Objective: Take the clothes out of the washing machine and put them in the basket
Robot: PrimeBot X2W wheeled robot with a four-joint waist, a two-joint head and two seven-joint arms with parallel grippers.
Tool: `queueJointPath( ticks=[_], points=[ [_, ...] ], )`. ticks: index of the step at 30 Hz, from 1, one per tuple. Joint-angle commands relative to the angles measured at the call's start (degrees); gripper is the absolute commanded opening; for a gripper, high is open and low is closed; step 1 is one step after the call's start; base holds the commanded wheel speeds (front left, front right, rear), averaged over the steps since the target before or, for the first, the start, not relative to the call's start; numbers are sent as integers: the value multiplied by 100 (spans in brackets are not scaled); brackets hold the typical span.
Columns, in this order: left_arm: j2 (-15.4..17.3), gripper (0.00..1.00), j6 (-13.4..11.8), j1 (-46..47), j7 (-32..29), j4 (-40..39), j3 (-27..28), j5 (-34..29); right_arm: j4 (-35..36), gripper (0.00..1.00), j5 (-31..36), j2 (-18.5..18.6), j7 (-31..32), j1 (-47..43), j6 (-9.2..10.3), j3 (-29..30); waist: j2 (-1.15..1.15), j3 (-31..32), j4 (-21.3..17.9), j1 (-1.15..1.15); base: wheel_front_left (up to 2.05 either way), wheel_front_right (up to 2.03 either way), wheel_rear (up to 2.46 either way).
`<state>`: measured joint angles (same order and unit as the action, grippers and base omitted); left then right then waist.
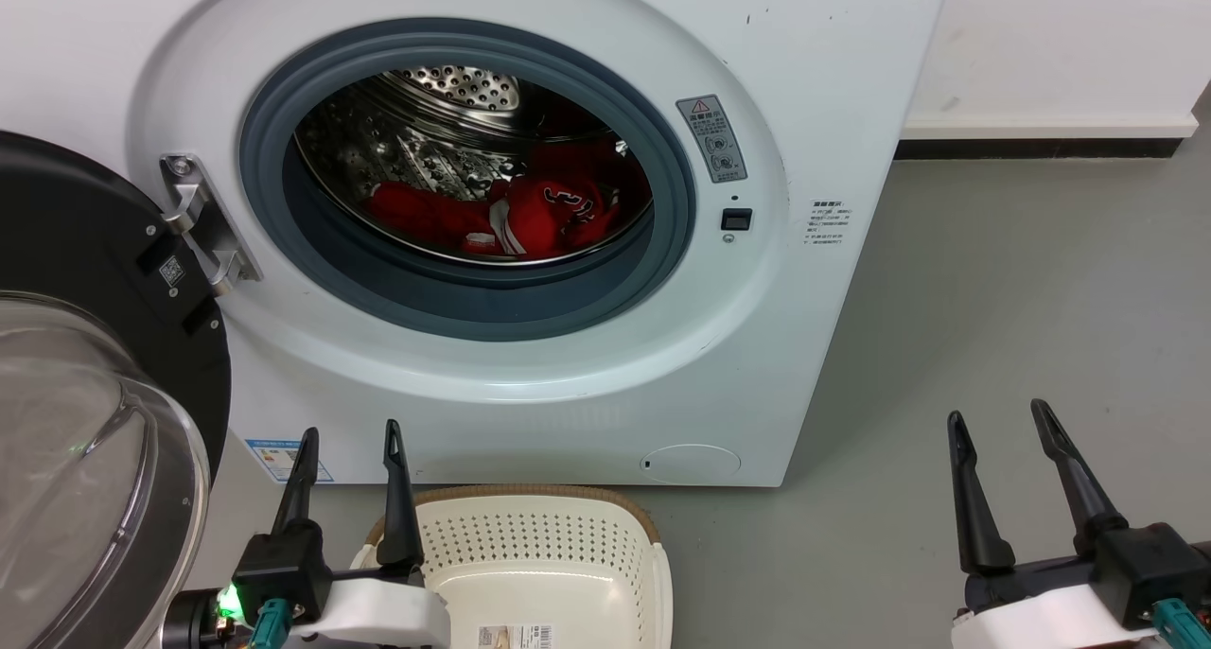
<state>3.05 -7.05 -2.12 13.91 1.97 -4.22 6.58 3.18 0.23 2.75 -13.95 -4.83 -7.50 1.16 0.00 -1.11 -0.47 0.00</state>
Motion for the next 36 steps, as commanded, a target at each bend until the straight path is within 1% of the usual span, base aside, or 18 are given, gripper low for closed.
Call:
queueJointPath(
  ticks=[1,9,20,36],
  points=[
    [-4,100,-12,-55,47,-5,-7,-118,44,100,141,23,-41,-80,2,-9,0,0,2,0,0,0,0],
    [-14,100,-47,-105,132,11,-16,-409,59,100,406,22,-127,-126,2,-14,0,7,-5,0,0,0,0],
    [-20,100,-35,-127,131,71,2,-337,-88,100,140,21,-129,-151,2,32,0,10,-13,0,0,0,0],
    [-20,100,-47,-35,131,178,15,-275,-142,100,85,21,-128,-119,3,36,0,-20,-16,0,0,0,0]
  ],
)
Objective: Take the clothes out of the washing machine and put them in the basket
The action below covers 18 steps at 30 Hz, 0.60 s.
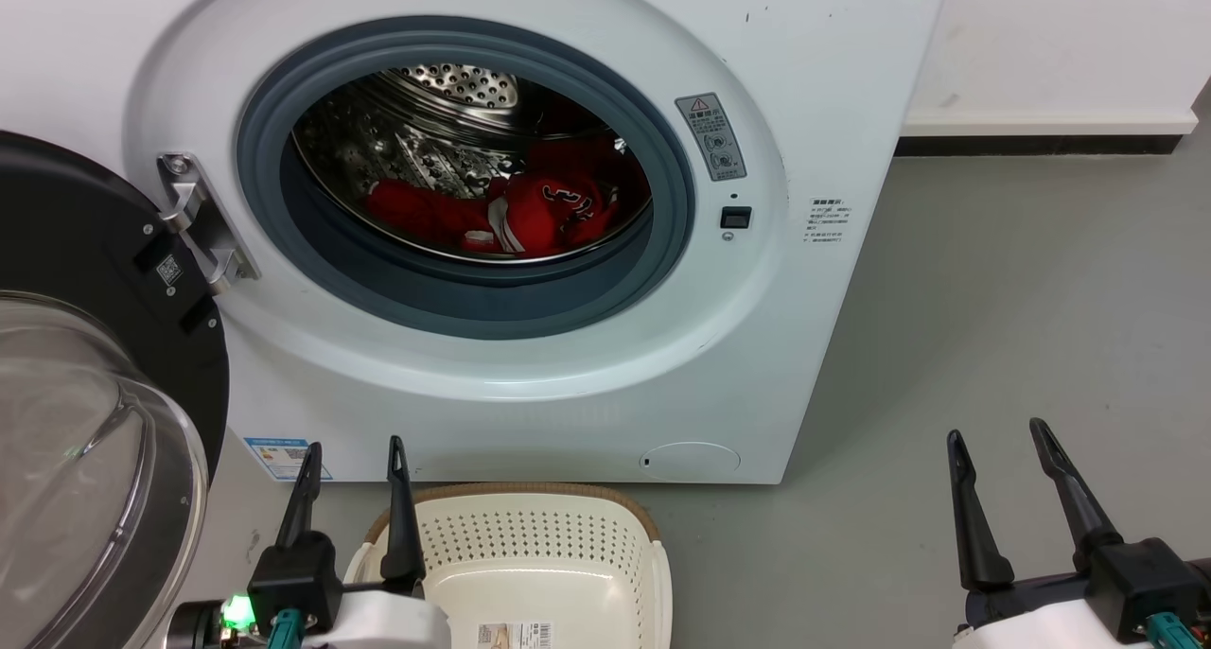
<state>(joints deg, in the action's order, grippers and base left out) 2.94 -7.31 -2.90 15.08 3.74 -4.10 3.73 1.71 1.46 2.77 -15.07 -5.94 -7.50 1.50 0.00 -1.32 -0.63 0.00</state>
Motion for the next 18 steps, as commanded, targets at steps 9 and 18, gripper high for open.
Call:
queueJointPath(
  ticks=[9,18],
  points=[
    [-9,100,232,816,14,518,52,-37,70,100,-33,19,-16,159,2,-50,0,-286,-64,0,0,0,0],
    [133,100,530,2396,13,1659,315,-33,129,100,-25,16,-15,556,3,-162,0,-958,-392,0,0,0,0]
  ],
)
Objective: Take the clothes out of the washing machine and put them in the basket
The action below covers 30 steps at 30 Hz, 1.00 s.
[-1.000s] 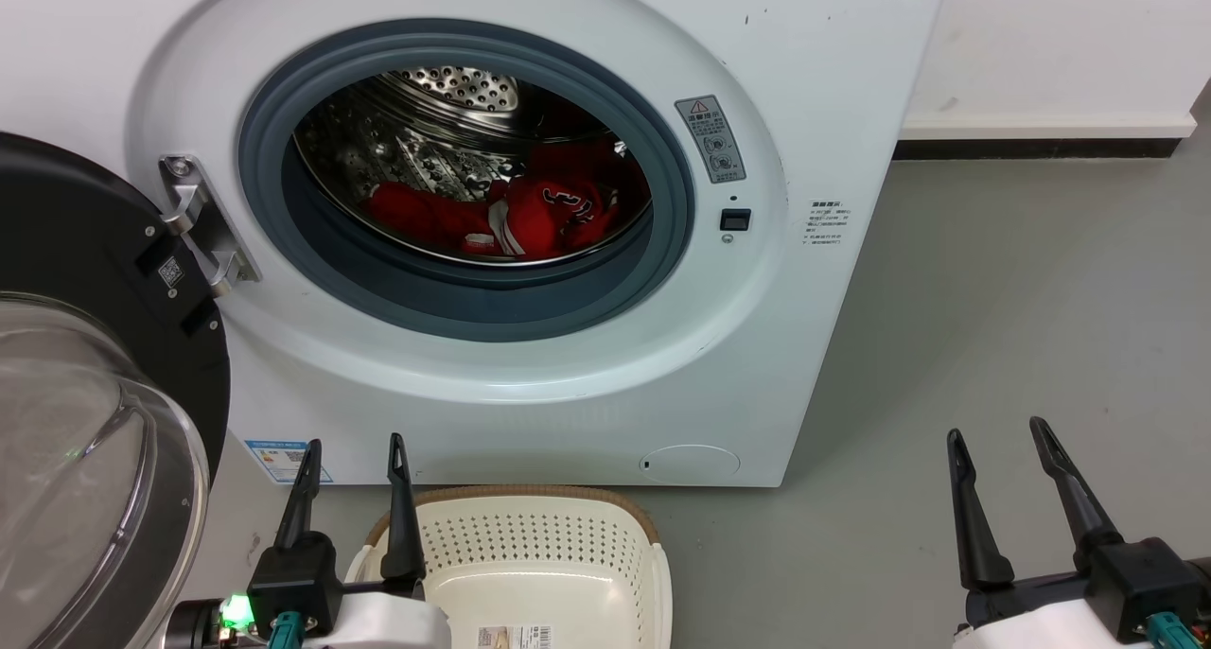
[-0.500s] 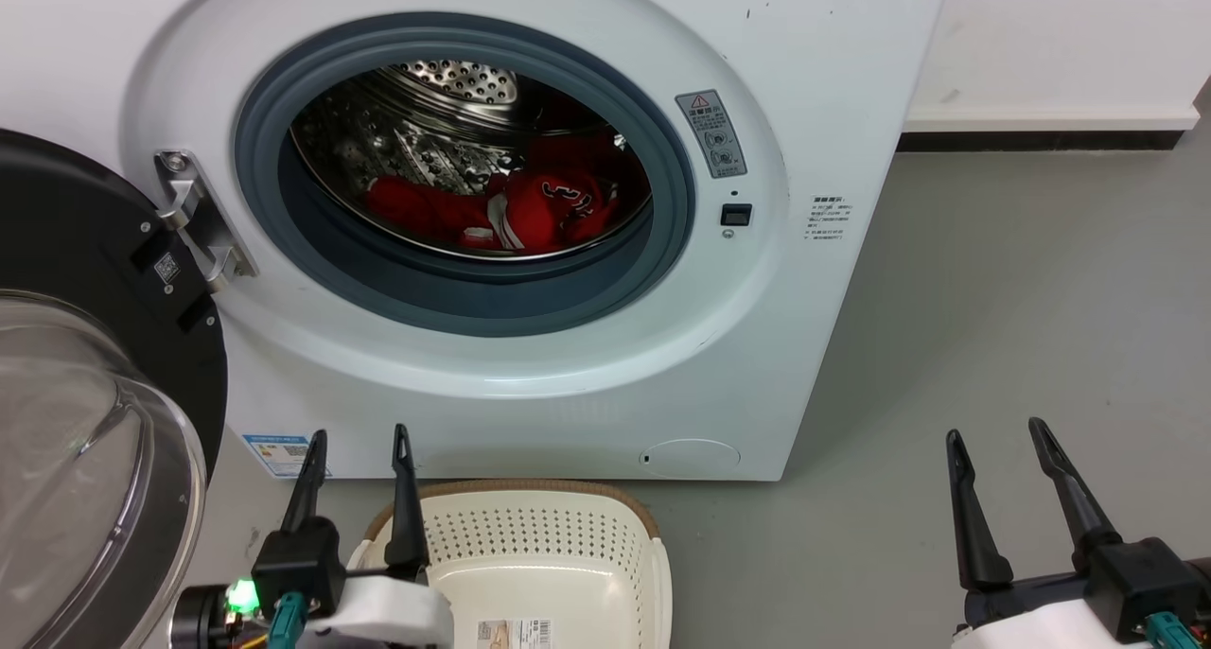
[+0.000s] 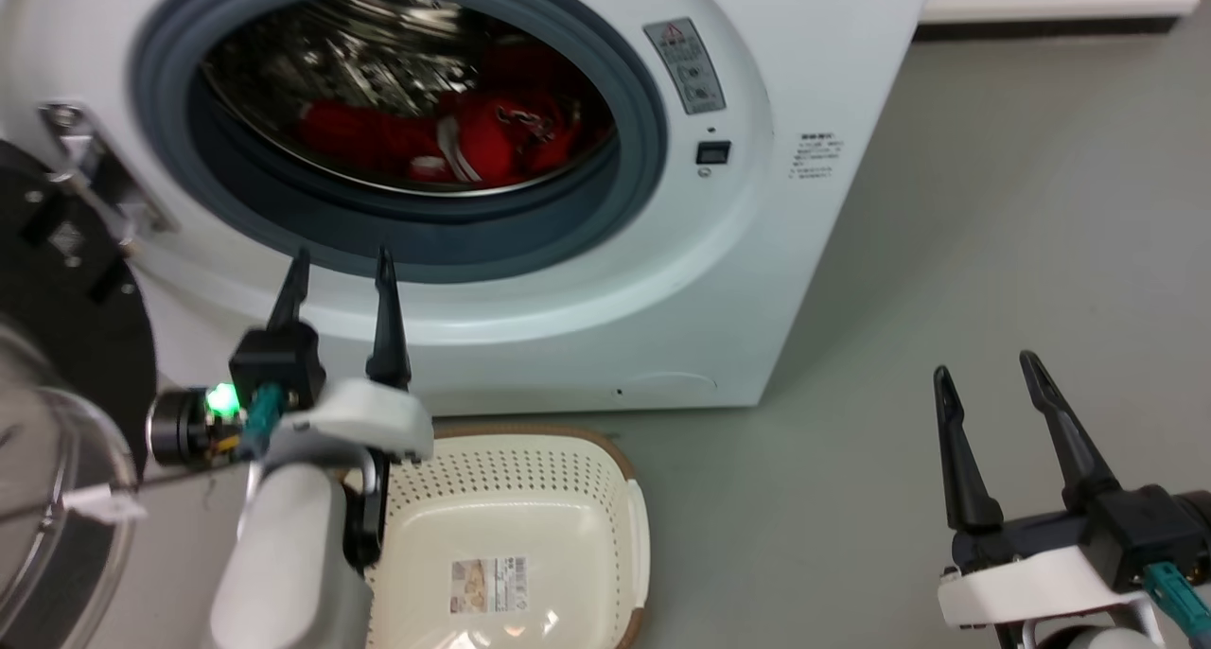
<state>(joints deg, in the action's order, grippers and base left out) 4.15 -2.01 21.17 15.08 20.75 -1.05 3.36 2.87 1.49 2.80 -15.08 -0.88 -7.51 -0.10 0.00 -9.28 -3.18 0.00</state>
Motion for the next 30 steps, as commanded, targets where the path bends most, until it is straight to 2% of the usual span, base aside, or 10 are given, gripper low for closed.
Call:
queueJointPath(
  ticks=[1,9,17,24,28,30],
  points=[
    [46,100,25,194,14,110,17,-21,11,100,-44,15,-14,110,4,-19,0,-248,-192,0,0,0,0],
    [376,100,276,1898,13,1772,-88,-160,89,100,-202,11,-14,621,4,-169,0,-1027,-627,0,0,0,0],
    [702,100,422,3658,-122,3208,-218,-251,185,100,-395,7,-14,989,4,-279,0,-1798,-941,0,0,0,0],
    [1030,100,449,5096,-605,4078,-355,-384,302,100,-546,5,-14,1375,4,-372,0,-2548,-1213,0,0,0,0],
    [1306,100,422,5642,-842,4419,-615,-672,328,100,-684,4,-14,1534,4,-375,0,-2850,-1383,0,0,0,0],
    [1359,100,438,5870,-914,4550,-604,-623,341,100,-767,4,-14,1575,4,-381,0,-2963,-1460,0,0,0,0]
  ],
)
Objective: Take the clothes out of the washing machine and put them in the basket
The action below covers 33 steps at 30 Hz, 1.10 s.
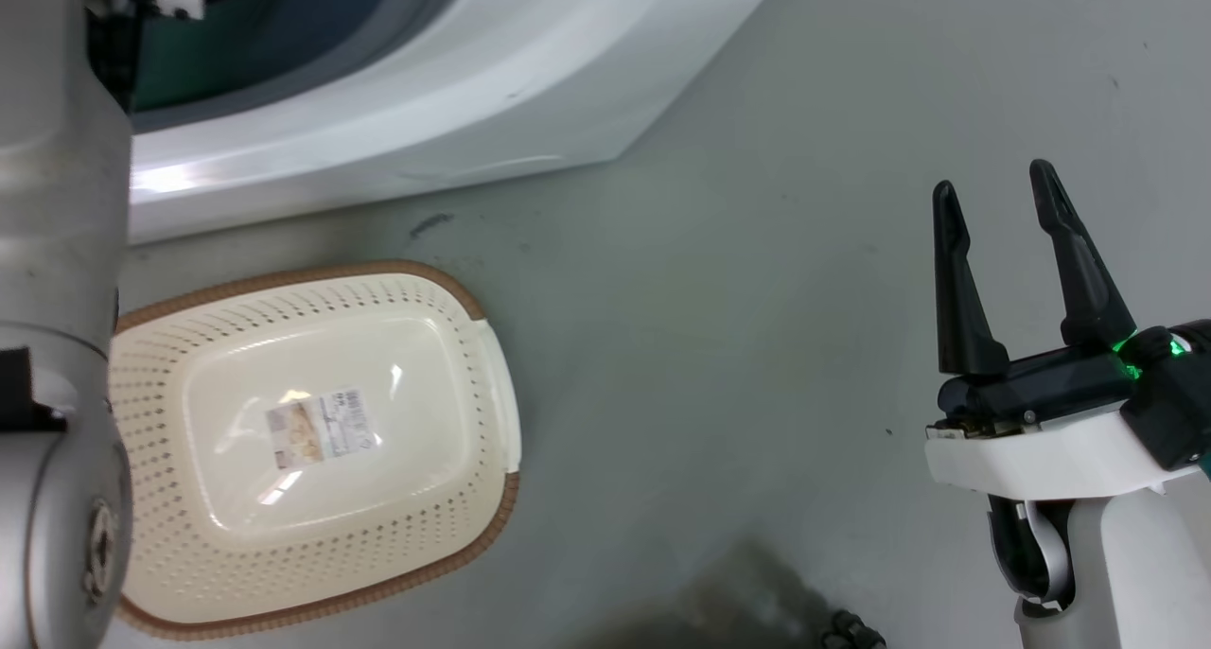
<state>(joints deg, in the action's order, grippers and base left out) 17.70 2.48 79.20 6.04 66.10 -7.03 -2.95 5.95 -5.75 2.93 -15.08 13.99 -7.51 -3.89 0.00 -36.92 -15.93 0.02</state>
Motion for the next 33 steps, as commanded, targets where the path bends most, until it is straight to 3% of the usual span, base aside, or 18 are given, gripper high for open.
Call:
queueJointPath(
  ticks=[1,9,15,26,27,28,29,33],
  points=[
    [44,100,12,167,-72,80,-32,-17,49,100,-74,-9,-14,109,4,-7,0,-265,-218,-2,0,0,0],
    [348,100,185,912,-707,466,-118,7,126,100,-269,-9,-14,249,4,-41,0,-689,-388,-2,0,0,0],
    [367,100,246,1274,-1225,597,-220,8,139,100,-333,-9,-14,293,4,-39,0,-852,-383,-2,0,0,0],
    [328,100,280,1456,-1583,692,-331,101,178,100,-310,-9,-14,361,4,-135,0,-942,-390,-2,0,0,0],
    [328,49,285,1446,-1608,700,-359,90,183,100,-314,-9,-14,368,4,-134,0,-946,-395,-2,0,0,0],
    [330,9,288,1460,-1594,697,-378,87,187,100,-320,-9,-14,375,4,-132,0,-954,-400,-2,0,0,0],
    [330,0,290,1472,-1548,696,-380,108,191,100,-329,-9,-14,378,4,-132,0,-959,-406,-2,0,0,0],
    [318,0,285,1444,-1488,710,-417,141,206,100,-335,-9,-14,376,4,-128,0,-947,-412,-2,0,0,0]
  ],
)
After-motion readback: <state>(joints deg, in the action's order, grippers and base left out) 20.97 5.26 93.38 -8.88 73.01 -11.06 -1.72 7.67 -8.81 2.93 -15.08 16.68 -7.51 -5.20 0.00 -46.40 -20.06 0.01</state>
